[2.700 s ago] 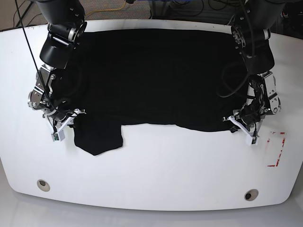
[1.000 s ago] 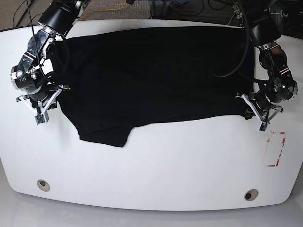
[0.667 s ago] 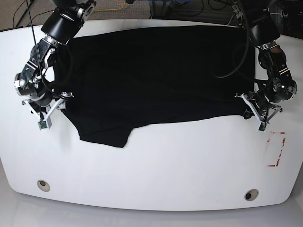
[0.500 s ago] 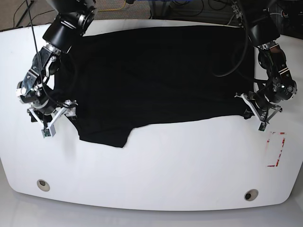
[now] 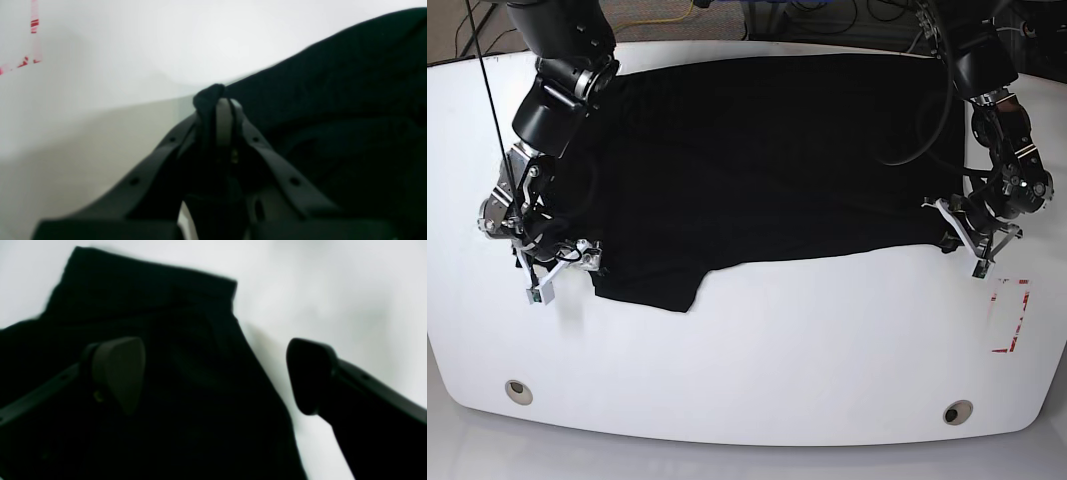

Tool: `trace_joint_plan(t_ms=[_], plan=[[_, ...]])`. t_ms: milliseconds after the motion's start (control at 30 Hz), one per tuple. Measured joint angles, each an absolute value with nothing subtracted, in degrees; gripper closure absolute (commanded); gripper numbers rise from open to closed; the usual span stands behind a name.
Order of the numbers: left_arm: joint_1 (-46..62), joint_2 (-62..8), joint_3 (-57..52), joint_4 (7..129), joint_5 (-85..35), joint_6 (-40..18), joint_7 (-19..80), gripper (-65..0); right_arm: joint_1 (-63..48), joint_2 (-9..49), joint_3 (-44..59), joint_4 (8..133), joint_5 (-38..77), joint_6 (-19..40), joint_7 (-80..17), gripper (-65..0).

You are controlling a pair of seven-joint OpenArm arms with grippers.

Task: Layout the t-shirt on the table in an organized manner, then fold the t-shirt properly
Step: 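Lift the hem with both grippers and fold it toward the collar, then carry the held hem over onto the collar edge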

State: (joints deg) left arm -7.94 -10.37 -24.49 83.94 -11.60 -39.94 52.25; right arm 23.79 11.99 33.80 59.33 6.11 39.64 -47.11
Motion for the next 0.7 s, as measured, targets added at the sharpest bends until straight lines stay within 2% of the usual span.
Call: trace_joint_plan(t_ms=[300,700], plan=[[-7.97,-10.39,-24.47,83.94,-11.55,-39.94,52.27,-1.3,25.41,13.47,33.76,52.53,6.22,39.59,-43.53,-65.0],[-7.94,-10.57,-24.45,83.94,-11.57,-39.94,52.27,-1.3,26.00,10.13,33.69,52.62,6.48,39.68,-43.51,-65.0]])
